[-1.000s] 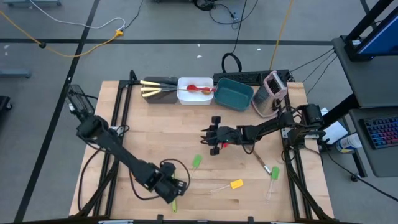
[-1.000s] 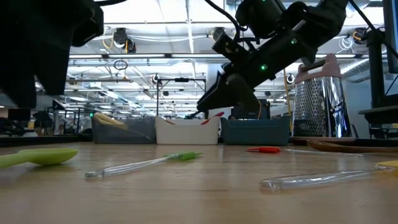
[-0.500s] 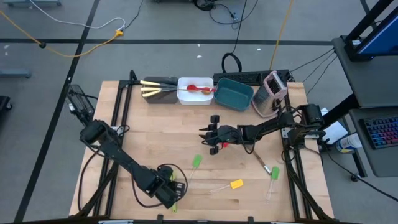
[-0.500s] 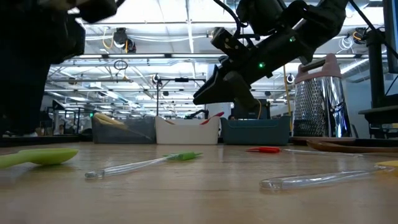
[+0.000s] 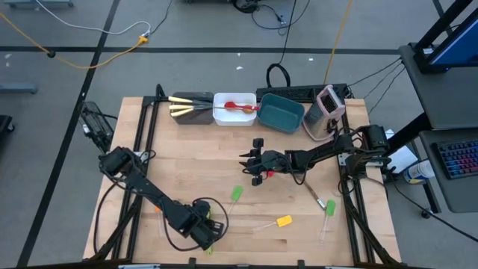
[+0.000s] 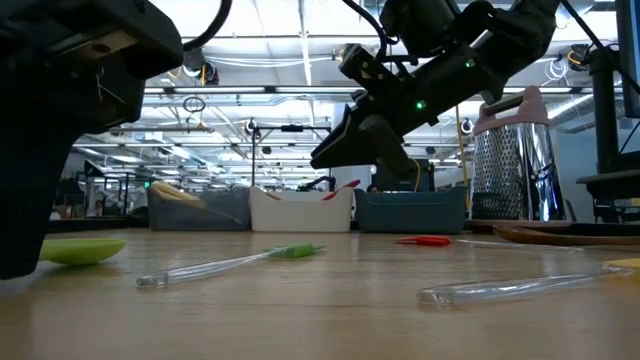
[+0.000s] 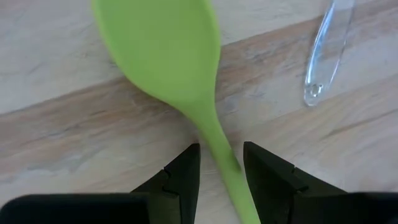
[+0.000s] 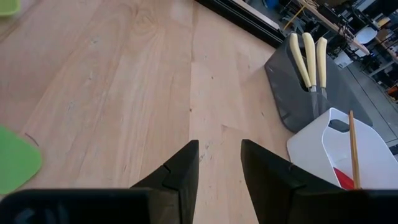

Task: Pick & Place Kitchen Items
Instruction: Put the green serving spoon into the white bin

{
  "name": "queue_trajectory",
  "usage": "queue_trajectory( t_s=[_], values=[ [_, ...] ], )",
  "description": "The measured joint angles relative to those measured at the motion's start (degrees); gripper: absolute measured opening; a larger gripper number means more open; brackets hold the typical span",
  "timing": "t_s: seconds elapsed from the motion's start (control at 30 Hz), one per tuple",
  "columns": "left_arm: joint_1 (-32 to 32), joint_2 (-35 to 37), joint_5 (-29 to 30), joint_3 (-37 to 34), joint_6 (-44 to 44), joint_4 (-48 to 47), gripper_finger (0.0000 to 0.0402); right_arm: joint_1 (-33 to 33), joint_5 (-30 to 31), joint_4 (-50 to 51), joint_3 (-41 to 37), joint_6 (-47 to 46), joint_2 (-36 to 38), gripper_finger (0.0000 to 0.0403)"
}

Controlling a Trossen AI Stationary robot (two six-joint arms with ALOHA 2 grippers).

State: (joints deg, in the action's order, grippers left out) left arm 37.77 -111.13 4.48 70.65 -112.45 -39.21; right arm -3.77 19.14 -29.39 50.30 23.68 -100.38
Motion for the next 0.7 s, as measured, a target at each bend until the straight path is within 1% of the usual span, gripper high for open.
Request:
queue_trajectory(
  t_s=[0.17,0.3,0.4,0.57,0.63,0.7],
  values=[
    [-0.3,0.0,-1.1,0.0,3.4,-0.6,0.0131,0.0,0.0,0.0,0.0,-0.3,0.0,0.0116],
    [-1.0,-0.1,-3.5,0.0,4.4,-1.0,0.0125,0.0,0.0,0.0,0.0,-0.6,0.0,0.0116],
    [-1.6,-0.1,-4.7,0.0,6.7,-1.2,0.0096,0.0,0.0,0.0,0.0,-2.1,0.0,0.0116],
    [-2.9,0.0,-5.6,0.0,10.7,-1.2,0.0027,0.0,0.0,0.7,0.0,-4.5,0.0,0.0116],
    [-3.5,0.4,-6.1,-0.1,12.1,-1.1,0.0014,0.0,0.0,1.4,0.0,-5.0,0.0,0.0116],
    [-4.2,1.1,-6.8,-0.2,13.7,-1.4,0.0017,0.0,0.0,1.9,0.0,-5.0,0.0,0.0116]
  ],
)
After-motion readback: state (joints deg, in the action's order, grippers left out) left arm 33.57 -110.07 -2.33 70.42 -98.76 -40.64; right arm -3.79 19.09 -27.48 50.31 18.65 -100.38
